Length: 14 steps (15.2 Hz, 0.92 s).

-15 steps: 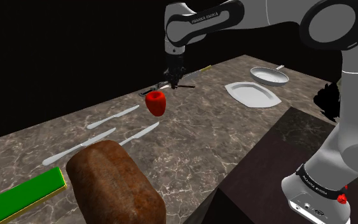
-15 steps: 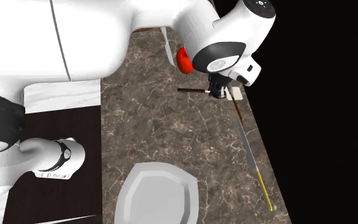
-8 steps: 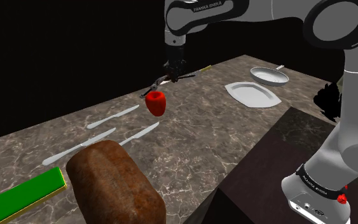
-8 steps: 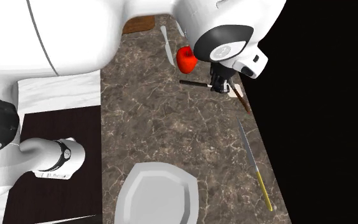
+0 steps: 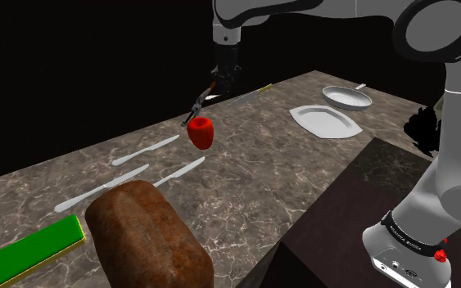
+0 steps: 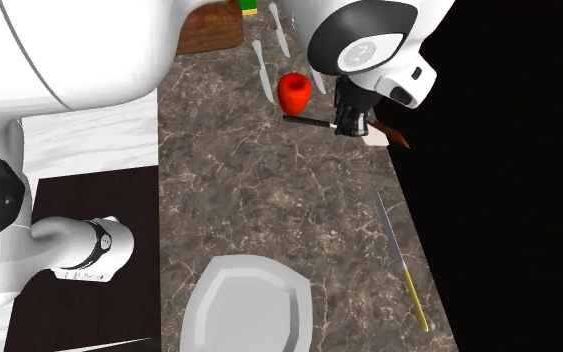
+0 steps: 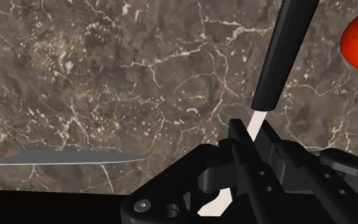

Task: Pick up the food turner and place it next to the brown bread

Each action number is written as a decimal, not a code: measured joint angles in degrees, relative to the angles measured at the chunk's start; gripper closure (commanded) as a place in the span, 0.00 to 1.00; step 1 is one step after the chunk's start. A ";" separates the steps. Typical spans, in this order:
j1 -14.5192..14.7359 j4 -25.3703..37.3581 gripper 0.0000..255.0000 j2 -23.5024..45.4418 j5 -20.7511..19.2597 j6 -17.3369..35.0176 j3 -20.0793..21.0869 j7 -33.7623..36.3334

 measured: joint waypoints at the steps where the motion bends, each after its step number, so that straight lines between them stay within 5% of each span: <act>1: 0.02 0.90 1.00 0.05 0.00 -0.85 0.00 0.00; 12: 0.32 11.15 1.00 1.11 -0.07 -10.02 0.05 0.05; 14: 0.87 7.35 1.00 -1.63 0.09 -8.99 0.38 1.03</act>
